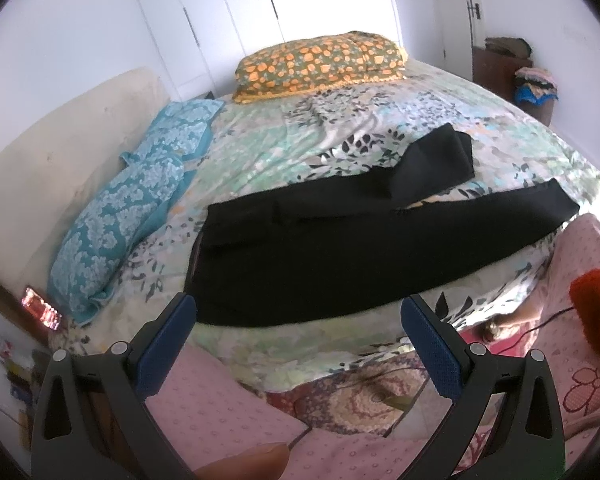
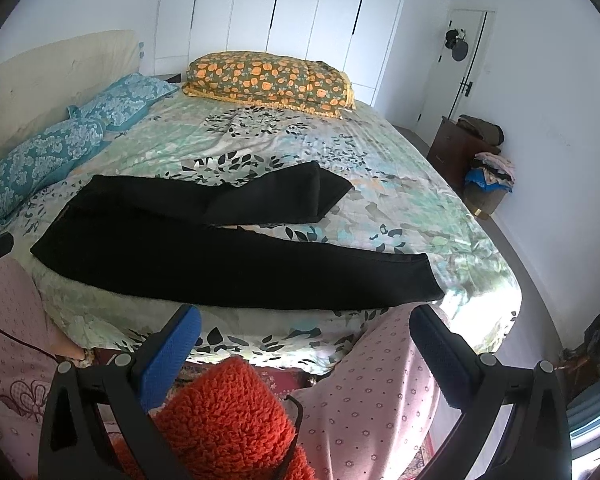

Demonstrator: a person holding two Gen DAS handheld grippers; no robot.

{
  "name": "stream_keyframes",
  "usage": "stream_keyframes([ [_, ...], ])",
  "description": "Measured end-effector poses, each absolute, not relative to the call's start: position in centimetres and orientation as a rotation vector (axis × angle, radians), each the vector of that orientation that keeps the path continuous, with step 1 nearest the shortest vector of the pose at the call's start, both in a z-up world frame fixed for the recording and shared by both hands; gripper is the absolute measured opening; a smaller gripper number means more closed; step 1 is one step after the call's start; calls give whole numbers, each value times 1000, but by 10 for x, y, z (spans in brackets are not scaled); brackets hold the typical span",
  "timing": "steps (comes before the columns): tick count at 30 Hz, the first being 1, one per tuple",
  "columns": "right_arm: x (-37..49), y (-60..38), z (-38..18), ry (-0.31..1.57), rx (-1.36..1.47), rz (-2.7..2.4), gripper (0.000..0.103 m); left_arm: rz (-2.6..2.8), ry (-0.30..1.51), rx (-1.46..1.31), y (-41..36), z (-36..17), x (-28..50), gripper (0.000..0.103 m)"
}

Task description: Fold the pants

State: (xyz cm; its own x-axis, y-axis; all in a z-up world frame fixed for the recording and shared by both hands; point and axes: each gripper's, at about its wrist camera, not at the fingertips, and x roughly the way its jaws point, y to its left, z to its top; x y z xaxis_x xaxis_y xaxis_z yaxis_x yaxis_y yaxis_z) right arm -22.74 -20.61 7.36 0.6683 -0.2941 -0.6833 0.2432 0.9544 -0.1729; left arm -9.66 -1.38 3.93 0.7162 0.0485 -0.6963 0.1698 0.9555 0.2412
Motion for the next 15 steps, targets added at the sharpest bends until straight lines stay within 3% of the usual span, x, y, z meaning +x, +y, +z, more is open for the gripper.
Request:
stream_keyframes([
  [15, -219, -196, 72, 797, -98, -268, 103, -30, 794, 276, 0, 37, -97, 102],
])
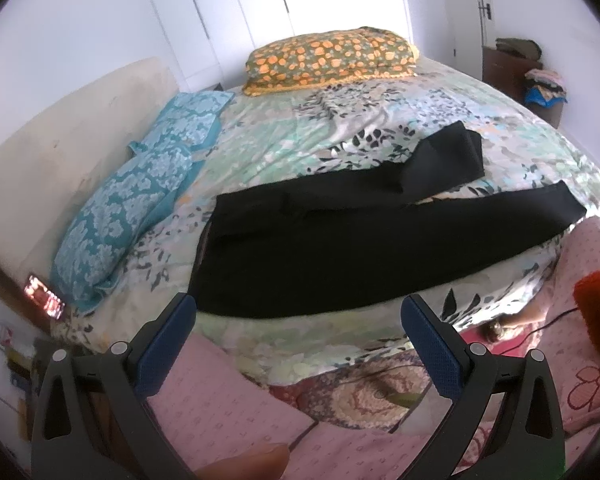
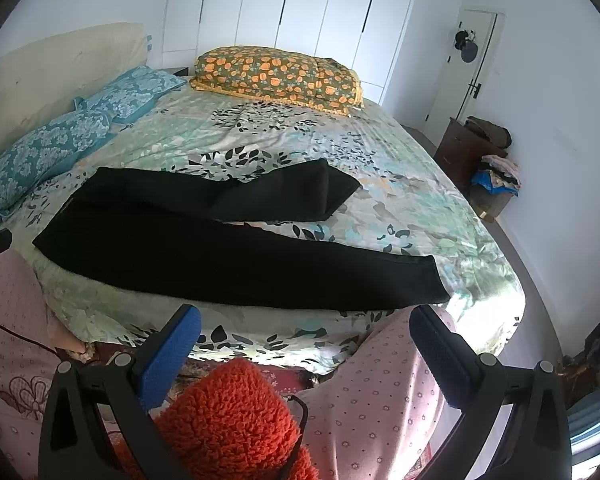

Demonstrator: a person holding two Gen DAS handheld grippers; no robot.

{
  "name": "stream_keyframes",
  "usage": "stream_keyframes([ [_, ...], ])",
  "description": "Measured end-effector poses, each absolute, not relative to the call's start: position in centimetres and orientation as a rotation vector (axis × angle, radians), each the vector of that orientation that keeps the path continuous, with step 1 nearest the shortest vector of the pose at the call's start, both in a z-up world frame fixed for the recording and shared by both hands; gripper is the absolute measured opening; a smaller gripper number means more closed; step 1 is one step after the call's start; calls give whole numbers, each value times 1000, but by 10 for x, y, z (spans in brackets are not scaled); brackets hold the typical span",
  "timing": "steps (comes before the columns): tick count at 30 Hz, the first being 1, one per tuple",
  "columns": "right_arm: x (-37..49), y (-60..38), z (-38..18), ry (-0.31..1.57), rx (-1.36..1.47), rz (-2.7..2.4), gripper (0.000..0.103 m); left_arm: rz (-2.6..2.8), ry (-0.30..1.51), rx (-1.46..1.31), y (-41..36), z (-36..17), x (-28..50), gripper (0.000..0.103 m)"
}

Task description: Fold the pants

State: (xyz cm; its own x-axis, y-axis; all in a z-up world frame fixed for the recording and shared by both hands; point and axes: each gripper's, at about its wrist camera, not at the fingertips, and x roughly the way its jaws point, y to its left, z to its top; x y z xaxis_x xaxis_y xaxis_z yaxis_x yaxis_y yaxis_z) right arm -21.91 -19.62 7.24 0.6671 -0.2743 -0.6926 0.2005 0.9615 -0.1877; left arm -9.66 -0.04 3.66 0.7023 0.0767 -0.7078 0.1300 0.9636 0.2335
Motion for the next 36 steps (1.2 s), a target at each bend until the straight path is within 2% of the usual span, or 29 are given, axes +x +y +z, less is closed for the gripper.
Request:
stream_keyframes([
  [18, -203, -155, 70, 791, -219, -127, 103, 76, 819, 187, 36, 32, -109, 102],
  [36, -206, -160, 68, 801, -205, -142, 103, 52, 820, 210, 28, 30, -105, 102],
])
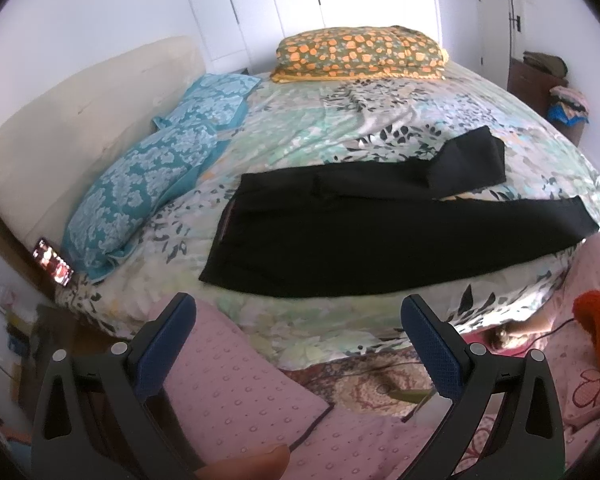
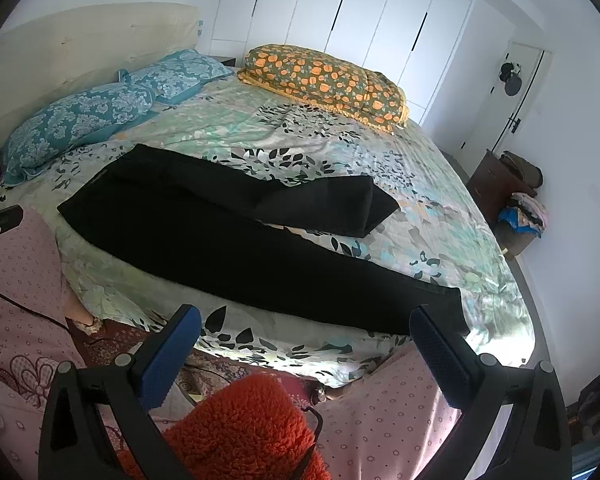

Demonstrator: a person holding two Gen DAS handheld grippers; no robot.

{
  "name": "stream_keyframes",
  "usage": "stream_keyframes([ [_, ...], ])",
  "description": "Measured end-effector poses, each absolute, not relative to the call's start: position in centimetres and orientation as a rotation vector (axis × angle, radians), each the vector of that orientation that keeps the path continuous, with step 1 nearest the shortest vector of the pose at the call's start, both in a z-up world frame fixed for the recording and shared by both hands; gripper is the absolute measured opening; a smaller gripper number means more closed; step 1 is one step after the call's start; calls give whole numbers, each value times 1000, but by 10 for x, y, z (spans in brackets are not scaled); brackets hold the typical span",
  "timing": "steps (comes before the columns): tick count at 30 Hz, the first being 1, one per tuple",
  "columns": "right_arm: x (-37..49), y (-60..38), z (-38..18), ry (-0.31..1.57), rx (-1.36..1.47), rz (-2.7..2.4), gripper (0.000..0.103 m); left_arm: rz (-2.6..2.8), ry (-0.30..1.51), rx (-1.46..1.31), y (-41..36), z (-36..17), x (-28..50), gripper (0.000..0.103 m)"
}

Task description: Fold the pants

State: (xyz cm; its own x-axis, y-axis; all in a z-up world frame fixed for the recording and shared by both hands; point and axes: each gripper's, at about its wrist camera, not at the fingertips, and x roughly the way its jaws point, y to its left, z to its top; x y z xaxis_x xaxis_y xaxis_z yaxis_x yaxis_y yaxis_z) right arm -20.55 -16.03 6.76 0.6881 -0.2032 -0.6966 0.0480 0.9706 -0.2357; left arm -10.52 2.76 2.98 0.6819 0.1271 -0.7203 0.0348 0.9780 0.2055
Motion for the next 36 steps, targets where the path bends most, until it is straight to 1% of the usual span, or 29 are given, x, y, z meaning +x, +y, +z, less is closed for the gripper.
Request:
stream_keyframes([
  [17, -204, -172, 65, 817, -174, -166, 103, 11, 823, 251, 11, 31, -97, 102],
  [23, -201, -188, 59, 846, -111, -190, 103, -17, 827, 269, 2, 29, -88, 102],
  [31, -189, -227, 50, 894, 26, -247, 103, -114, 823, 337, -32, 24, -58, 102],
  [36, -166, -257, 50, 867, 38, -253, 103, -138, 848, 352, -44, 19, -27, 102],
])
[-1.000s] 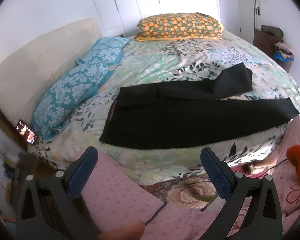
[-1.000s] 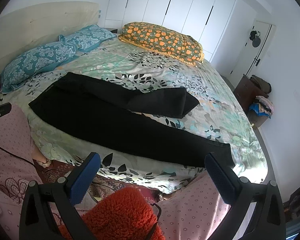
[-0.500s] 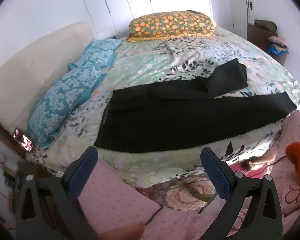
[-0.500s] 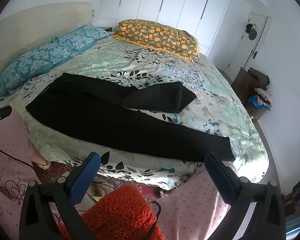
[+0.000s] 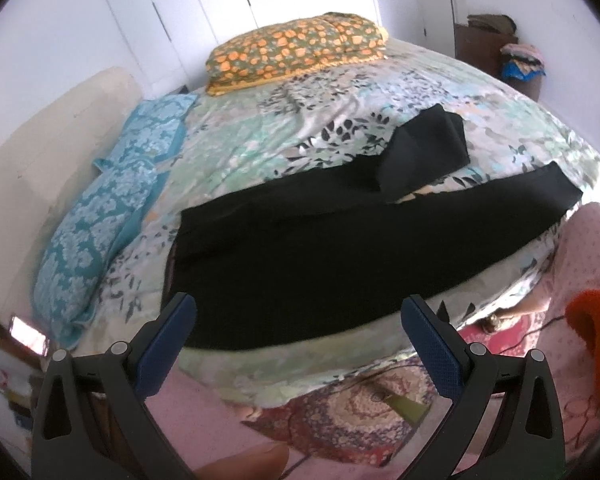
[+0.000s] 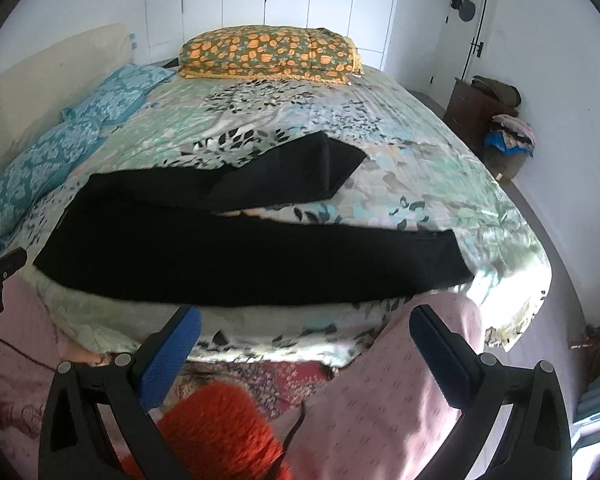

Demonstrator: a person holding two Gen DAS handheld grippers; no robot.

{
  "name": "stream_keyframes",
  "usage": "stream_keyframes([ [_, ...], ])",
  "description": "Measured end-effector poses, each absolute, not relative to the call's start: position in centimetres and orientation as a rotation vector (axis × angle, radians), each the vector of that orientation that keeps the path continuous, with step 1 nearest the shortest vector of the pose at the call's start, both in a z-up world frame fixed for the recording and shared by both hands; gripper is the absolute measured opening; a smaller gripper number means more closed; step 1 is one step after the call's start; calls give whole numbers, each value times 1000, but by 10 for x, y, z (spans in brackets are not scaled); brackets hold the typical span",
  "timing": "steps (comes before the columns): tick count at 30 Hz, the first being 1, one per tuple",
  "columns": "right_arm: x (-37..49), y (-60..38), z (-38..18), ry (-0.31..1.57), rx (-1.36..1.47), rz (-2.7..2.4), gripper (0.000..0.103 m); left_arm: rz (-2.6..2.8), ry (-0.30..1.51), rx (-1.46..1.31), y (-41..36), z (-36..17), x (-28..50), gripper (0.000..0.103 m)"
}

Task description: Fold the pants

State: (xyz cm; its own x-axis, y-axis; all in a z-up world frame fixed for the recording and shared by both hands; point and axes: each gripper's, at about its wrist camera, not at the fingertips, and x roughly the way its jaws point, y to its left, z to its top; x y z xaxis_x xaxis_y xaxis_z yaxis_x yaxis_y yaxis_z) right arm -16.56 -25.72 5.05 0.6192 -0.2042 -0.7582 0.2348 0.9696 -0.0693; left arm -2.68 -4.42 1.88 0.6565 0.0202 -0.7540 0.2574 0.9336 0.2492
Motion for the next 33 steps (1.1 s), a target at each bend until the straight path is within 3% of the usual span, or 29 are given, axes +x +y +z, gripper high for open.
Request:
stream_keyframes([
  [11, -62, -295, 61, 670, 39, -6, 103, -110, 815, 261, -69, 17, 80, 103],
  [14, 1, -324, 12, 927, 114, 94, 101, -97, 822, 256, -74, 10, 92, 103],
  [15, 14, -334, 2, 964, 137, 95, 95, -92, 834, 263, -74, 5, 95, 103],
  [19, 74, -393, -18, 963, 172, 41, 93, -72, 905, 273, -66, -23, 102, 103],
  [22, 145, -454, -19, 915, 259, 13, 99, -38, 988, 244, -54, -46, 107, 103],
  [24, 208, -485, -34, 998, 279, 11, 103, -2, 1046, 225, -44, -61, 112, 103],
  [27, 295, -509, -68, 1174, 172, -15, 103, 44, 1095, 218, -35, -74, 117, 103],
  [33, 392, -487, -117, 1299, -105, 142, 102, 110, 1154, 232, -29, -90, 127, 103],
])
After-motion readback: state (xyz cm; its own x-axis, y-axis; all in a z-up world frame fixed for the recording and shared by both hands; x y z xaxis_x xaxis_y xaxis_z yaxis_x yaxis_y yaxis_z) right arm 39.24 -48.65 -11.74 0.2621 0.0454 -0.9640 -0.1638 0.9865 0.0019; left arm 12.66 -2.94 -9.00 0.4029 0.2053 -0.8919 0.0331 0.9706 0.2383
